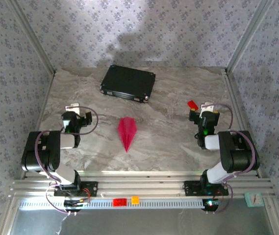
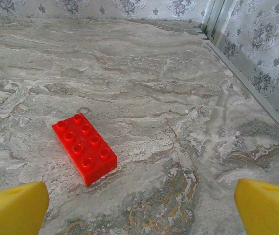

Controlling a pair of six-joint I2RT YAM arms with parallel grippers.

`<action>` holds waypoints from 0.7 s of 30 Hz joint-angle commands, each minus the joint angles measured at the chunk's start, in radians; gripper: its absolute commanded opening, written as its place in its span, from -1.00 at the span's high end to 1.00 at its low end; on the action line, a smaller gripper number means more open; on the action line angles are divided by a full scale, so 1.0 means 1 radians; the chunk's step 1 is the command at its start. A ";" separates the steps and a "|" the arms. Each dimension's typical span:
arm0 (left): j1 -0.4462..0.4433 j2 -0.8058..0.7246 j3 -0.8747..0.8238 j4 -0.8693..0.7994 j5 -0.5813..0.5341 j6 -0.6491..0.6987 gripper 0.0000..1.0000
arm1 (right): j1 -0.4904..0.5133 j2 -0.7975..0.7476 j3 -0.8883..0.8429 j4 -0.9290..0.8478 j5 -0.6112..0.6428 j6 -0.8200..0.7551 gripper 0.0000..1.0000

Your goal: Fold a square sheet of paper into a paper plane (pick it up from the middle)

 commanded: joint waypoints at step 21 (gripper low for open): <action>-0.023 -0.006 -0.002 0.063 -0.122 -0.029 -0.99 | -0.003 0.011 -0.005 0.013 -0.008 0.012 -0.98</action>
